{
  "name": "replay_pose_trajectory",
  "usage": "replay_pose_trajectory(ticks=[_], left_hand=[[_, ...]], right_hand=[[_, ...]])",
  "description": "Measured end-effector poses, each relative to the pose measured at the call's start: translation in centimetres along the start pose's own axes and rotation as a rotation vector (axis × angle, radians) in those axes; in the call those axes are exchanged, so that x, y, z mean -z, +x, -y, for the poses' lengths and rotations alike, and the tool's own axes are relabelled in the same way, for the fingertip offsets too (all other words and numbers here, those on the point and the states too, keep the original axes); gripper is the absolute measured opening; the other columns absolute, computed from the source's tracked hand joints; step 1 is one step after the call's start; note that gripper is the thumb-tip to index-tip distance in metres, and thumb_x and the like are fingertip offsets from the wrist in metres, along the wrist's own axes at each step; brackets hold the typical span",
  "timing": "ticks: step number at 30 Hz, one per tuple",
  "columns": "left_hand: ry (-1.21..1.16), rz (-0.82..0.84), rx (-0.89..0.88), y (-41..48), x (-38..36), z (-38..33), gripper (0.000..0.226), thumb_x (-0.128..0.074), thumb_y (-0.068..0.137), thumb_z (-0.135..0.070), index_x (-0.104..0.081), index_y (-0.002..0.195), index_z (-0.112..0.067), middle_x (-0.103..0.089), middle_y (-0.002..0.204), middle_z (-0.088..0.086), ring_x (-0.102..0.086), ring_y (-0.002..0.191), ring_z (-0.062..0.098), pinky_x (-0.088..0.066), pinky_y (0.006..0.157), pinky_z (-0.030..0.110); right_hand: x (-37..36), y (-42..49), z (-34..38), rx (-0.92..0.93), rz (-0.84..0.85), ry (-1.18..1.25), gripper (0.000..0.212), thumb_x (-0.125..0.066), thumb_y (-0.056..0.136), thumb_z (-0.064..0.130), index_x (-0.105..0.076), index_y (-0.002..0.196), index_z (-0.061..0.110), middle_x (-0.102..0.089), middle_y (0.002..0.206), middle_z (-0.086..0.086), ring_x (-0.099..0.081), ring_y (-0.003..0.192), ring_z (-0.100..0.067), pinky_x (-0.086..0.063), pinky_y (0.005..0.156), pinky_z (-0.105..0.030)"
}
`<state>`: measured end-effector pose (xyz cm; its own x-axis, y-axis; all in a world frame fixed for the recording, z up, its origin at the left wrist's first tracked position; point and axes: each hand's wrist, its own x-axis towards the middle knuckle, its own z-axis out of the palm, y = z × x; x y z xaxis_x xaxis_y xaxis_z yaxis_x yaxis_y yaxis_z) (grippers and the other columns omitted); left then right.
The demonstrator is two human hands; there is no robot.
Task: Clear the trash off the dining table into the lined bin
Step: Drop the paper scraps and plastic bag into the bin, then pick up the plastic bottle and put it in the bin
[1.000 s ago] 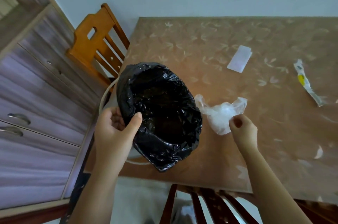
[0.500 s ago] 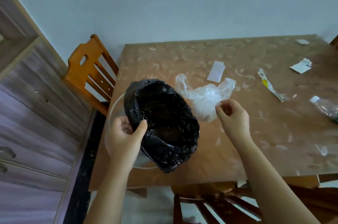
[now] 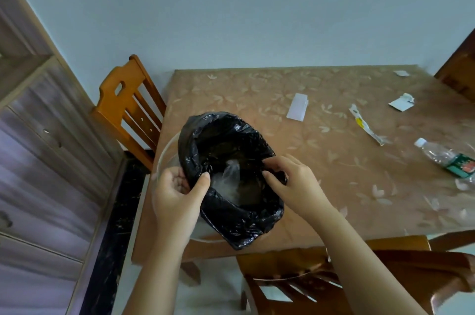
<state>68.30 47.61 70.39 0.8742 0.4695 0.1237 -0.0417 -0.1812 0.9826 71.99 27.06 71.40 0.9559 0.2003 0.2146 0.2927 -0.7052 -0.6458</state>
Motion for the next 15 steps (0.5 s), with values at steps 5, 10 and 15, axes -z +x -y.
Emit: replay_pose_trajectory(ticks=[5, 10, 15], left_hand=[[-0.042, -0.005, -0.011, -1.1, 1.1, 0.7, 0.018, -0.074, 0.071, -0.016, -0.058, 0.079, -0.019, -0.062, 0.073, 0.001, -0.058, 0.058, -0.001, -0.045, 0.052, 0.01], [-0.035, 0.015, 0.046, -2.0, 0.6, 1.2, 0.023, -0.069, 0.057, -0.039, -0.056, 0.071, -0.027, -0.059, 0.066, -0.006, -0.055, 0.054, -0.001, -0.044, 0.05, 0.014], [0.004, 0.093, 0.047, -3.9, -2.0, 0.8, 0.022, -0.067, 0.055, -0.044, -0.055, 0.067, -0.03, -0.058, 0.063, -0.007, -0.052, 0.053, 0.001, -0.046, 0.052, 0.022]], right_hand=[[0.0, -3.2, -0.6, -0.012, -0.118, -0.255, 0.023, -0.06, 0.084, 0.017, -0.062, 0.106, 0.012, -0.064, 0.098, -0.006, -0.057, 0.094, -0.024, -0.045, 0.072, -0.029], [0.3, -7.4, -2.0, -0.109, -0.114, -0.369, 0.026, -0.063, 0.081, 0.015, -0.062, 0.107, 0.01, -0.066, 0.101, -0.01, -0.06, 0.094, -0.03, -0.053, 0.075, -0.043], [2.5, -10.7, -4.1, -0.23, -0.151, -0.391, 0.028, -0.061, 0.083, 0.019, -0.061, 0.11, 0.013, -0.065, 0.105, -0.008, -0.058, 0.099, -0.028, -0.051, 0.08, -0.044]])
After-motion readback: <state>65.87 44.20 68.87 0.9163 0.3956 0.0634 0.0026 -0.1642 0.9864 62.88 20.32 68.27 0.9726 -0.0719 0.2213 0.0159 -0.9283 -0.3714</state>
